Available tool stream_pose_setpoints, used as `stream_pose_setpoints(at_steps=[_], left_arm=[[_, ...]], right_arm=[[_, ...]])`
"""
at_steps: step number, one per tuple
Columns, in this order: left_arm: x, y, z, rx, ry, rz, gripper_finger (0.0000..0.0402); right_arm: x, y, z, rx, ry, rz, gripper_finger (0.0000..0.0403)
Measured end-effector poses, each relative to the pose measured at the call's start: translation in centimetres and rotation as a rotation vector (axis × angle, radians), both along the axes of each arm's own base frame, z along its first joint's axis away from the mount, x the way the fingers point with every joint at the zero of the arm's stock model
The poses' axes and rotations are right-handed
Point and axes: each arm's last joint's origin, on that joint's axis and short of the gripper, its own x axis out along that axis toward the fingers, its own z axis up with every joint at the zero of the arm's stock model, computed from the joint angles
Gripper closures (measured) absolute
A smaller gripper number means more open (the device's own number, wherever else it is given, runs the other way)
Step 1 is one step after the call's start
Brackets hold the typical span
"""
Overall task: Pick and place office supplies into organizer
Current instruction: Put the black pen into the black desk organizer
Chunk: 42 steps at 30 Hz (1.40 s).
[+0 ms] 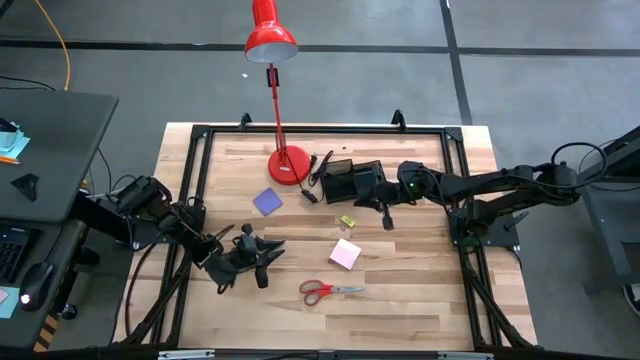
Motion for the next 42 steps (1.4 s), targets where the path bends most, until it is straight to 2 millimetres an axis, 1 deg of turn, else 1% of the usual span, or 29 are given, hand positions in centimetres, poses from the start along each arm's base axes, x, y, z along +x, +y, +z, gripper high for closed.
stream_pose_setpoints(at_steps=[2, 5, 10, 16, 20, 27, 30, 42], left_arm=[[-0.2, 0.1, -0.5, 0.025, 0.053, -0.001, 0.0274], [-0.4, 0.2, -1.0, 0.001, 0.085, -0.014, 0.0270], [-0.6, 0.3, -1.4, 0.018, 0.128, -0.016, 0.0278], [-1.4, 0.9, -2.4, -0.034, 0.166, 0.064, 0.0288], [-1.8, 1.2, -2.8, -0.088, 0.163, 0.114, 0.0285], [-1.8, 1.1, -3.1, -0.153, 0.204, 0.077, 0.0278], [-2.0, 1.2, -3.2, -0.138, 0.231, 0.083, 0.0277], [-2.2, 1.4, -3.4, -0.105, 0.247, 0.100, 0.0277]], right_arm=[[0.0, 0.0, 0.0, 0.000, 0.001, 0.000, 0.0402], [0.0, 0.0, 0.0, 0.007, 0.000, 0.012, 0.0402], [0.0, 0.1, 0.0, 0.019, -0.002, 0.043, 0.0402], [0.0, 0.3, 0.0, 0.022, -0.001, 0.048, 0.0402], [0.1, 0.8, 0.0, 0.019, -0.002, 0.069, 0.0402], [0.1, 1.4, 0.0, -0.006, -0.006, 0.104, 0.0402], [0.2, 1.4, 0.0, -0.006, -0.006, 0.104, 0.0402], [0.2, 1.4, 0.1, -0.012, -0.020, 0.094, 0.0403]])
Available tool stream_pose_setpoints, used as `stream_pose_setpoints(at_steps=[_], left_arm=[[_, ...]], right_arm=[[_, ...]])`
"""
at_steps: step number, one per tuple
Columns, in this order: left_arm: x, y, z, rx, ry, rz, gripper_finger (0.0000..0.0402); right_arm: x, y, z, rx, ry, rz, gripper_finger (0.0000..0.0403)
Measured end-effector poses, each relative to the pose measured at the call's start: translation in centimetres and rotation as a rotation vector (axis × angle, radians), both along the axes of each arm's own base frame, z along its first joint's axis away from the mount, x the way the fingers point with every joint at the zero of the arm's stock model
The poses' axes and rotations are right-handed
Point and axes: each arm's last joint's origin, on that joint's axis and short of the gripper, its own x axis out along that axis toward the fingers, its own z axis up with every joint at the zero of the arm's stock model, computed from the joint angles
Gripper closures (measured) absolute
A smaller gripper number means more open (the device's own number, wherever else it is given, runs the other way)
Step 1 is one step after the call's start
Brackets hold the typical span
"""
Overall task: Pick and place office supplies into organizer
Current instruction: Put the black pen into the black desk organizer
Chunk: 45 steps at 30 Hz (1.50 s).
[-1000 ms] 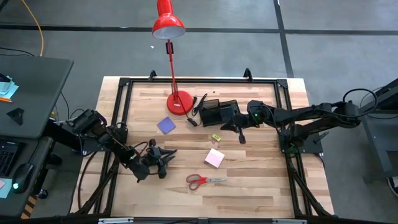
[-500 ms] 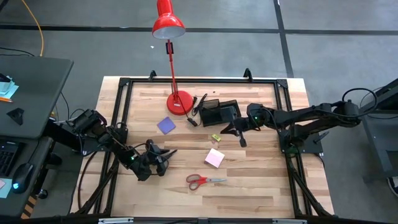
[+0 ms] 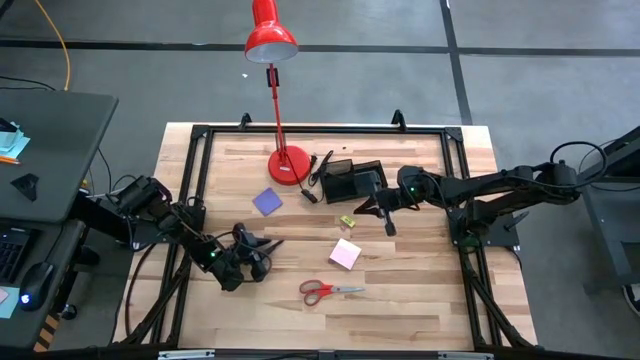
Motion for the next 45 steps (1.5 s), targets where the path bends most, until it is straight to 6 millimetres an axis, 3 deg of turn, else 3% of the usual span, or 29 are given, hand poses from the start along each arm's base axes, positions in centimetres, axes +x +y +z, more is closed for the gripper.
stream_pose_setpoints(at_steps=[12, 16, 21, 28, 32, 40, 45], left_arm=[[-0.2, 0.1, -0.1, -0.044, -0.004, 0.030, 0.0286], [-0.2, 0.1, -0.2, -0.040, 0.002, 0.030, 0.0317], [-0.3, 0.2, -0.3, -0.046, 0.017, 0.024, 0.0382], [0.1, -0.1, 0.0, -0.020, 0.013, 0.015, 0.0366], [1.4, -0.1, 0.4, -0.016, 0.029, 0.003, 0.0385], [5.1, 0.1, 2.1, 0.048, 0.071, -0.066, 0.0366], [7.3, 0.3, 3.2, 0.066, 0.119, -0.174, 0.0384]], right_arm=[[0.1, 0.0, 0.3, -0.004, -0.029, 0.000, 0.0402], [0.1, 0.0, 0.3, -0.004, -0.029, 0.000, 0.0403], [0.1, 0.0, 0.3, -0.003, -0.029, -0.001, 0.0403], [0.1, 0.0, 0.3, -0.003, -0.030, 0.000, 0.0402], [0.1, 0.0, 0.4, -0.004, -0.038, 0.000, 0.0402], [0.1, 0.0, 0.4, -0.004, -0.038, 0.001, 0.0403], [0.1, 0.0, 0.3, 0.004, -0.036, -0.001, 0.0403]])
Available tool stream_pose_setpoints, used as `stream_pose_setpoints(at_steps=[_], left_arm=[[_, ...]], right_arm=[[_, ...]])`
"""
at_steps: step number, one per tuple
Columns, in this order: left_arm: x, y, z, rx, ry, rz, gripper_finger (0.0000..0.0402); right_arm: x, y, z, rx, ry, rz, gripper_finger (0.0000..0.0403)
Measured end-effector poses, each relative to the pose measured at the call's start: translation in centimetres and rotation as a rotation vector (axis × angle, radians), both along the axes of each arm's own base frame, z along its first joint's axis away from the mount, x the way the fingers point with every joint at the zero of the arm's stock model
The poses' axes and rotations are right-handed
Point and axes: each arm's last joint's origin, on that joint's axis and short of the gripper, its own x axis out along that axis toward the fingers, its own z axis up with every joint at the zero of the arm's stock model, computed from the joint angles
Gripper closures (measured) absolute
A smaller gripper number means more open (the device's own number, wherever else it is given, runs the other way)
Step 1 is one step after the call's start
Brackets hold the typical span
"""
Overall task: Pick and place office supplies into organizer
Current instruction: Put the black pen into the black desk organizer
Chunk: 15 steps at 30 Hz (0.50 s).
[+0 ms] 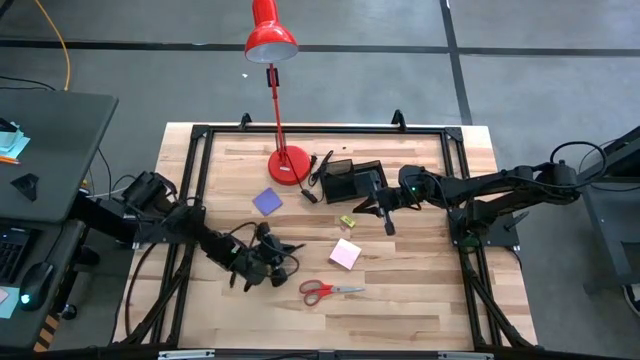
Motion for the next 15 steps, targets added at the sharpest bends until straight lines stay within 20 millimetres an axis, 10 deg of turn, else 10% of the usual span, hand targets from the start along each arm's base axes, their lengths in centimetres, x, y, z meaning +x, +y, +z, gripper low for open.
stream_pose_setpoints(at_steps=[15], left_arm=[[3.6, 2.0, 1.7, 0.043, 0.122, -0.291, 0.0383]], right_arm=[[0.1, -0.1, 0.5, -0.014, -0.039, -0.002, 0.0403]])
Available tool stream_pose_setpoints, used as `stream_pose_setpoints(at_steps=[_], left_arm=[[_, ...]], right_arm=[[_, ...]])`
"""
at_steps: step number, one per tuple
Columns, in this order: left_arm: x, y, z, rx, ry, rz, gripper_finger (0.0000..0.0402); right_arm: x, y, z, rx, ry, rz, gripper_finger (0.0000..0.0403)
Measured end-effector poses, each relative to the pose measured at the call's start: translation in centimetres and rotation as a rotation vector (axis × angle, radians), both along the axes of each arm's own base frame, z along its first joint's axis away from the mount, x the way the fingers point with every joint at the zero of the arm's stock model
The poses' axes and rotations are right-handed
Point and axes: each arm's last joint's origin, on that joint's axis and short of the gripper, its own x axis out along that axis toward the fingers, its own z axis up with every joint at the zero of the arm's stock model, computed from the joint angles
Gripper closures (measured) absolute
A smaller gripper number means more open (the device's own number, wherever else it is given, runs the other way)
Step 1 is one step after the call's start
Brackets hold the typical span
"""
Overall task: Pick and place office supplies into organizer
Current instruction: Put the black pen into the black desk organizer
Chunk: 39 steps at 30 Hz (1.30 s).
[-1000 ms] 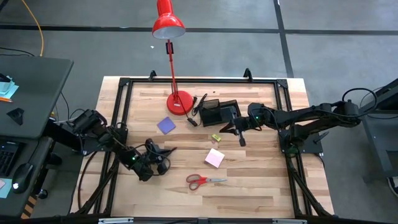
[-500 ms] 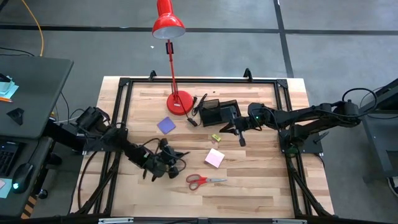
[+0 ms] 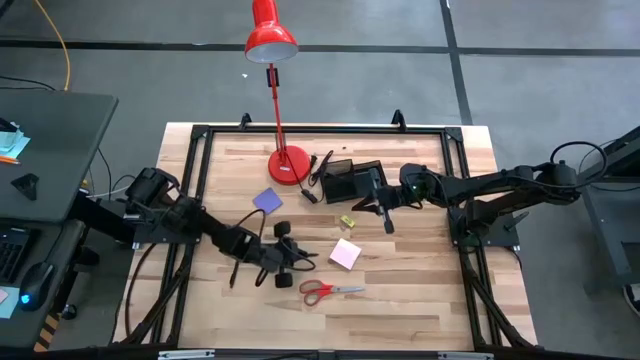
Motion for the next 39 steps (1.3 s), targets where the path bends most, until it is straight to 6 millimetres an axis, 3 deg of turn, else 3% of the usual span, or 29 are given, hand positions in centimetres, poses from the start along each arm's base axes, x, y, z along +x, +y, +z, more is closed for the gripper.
stream_pose_setpoints(at_steps=[7, 13, 23, 27, 39], left_arm=[[1.2, 1.0, 0.7, 0.072, 0.114, -0.018, 0.0377], [2.7, 1.6, 2.5, 0.080, 0.205, -0.075, 0.0381], [4.6, 2.1, 5.2, 0.168, 0.247, -0.150, 0.0383], [5.1, 2.1, 5.9, 0.191, 0.237, -0.177, 0.0376], [6.3, 2.1, 8.0, 0.299, 0.230, -0.263, 0.0376]], right_arm=[[0.0, -0.1, -0.2, 0.036, 0.031, -0.061, 0.0402], [-0.1, -0.1, -0.7, 0.145, 0.154, -0.095, 0.0391], [0.2, 1.3, -1.5, 0.219, 0.250, -0.066, 0.0264], [0.2, 2.0, -1.5, 0.273, 0.270, -0.014, 0.0232], [2.2, 1.9, -4.6, 0.450, 0.413, 0.124, 0.0235]])
